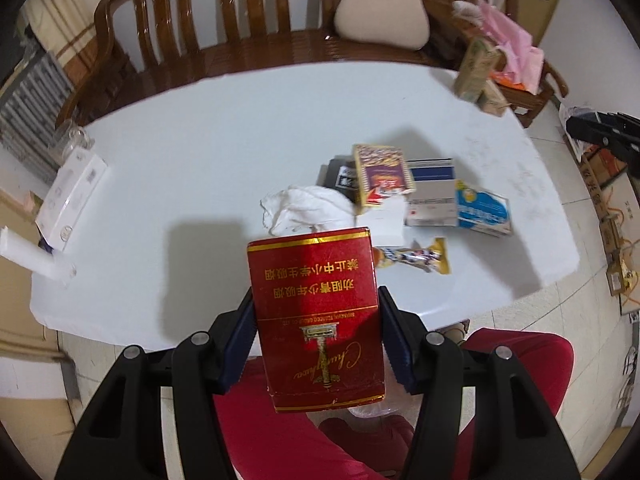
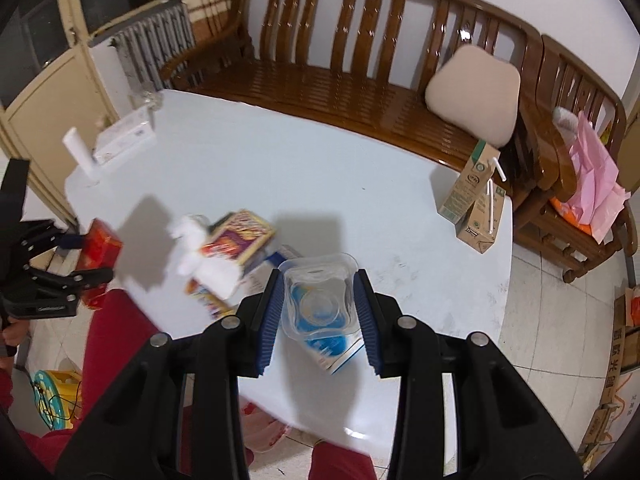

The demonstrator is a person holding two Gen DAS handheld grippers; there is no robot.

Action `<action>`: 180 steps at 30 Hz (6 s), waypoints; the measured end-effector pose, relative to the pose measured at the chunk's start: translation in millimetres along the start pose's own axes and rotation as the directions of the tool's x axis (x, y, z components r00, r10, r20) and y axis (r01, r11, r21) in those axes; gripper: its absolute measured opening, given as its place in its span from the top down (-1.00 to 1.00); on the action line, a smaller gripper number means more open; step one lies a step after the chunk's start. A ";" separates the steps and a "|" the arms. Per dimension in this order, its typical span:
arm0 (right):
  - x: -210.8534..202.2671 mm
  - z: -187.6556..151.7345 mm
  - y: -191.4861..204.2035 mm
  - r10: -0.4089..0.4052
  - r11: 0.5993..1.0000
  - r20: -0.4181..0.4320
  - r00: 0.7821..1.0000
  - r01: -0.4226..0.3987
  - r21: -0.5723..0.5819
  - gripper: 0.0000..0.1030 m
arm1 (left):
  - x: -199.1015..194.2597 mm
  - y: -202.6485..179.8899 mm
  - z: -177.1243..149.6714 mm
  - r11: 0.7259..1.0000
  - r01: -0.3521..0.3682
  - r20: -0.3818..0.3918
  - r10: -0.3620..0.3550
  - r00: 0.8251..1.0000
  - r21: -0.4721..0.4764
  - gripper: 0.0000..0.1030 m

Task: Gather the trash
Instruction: 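Carry the red box and clear cup down over the plastic bag with both tools, then open the left tool to drop the red box while the right tool releases the cup into the bag, then raise both tools from the bag back toward the table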

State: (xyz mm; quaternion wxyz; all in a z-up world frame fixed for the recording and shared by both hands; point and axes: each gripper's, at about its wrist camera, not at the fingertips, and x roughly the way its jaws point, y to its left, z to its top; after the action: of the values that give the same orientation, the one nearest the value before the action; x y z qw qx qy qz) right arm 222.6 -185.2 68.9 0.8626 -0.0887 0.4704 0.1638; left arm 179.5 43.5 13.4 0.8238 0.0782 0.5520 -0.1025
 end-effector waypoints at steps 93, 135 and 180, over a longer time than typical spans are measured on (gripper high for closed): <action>254.0 -320.8 135.3 0.131 0.971 -0.341 0.931 -0.051 0.234 0.30 | 321.2 -82.6 -173.5 0.984 0.132 -0.449 -0.174 0.877 -0.124 -0.09; 312.9 -347.5 133.3 0.182 0.963 -0.422 0.888 -0.074 0.258 -0.41 | 386.6 -95.9 -186.7 0.993 0.075 -0.568 -0.115 0.815 -0.094 -0.45; -45.1 -187.9 69.2 -0.094 0.995 0.242 0.966 0.080 0.067 -0.87 | 5.1 27.8 -90.2 0.975 0.036 -0.104 -0.060 0.993 -0.220 -0.77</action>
State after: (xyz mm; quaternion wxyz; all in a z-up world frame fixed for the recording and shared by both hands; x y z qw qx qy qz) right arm 27.5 -187.4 5.0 0.9225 -0.0641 0.3604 0.1220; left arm 107.9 91.8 -25.0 0.7929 -0.0206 0.6064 -0.0569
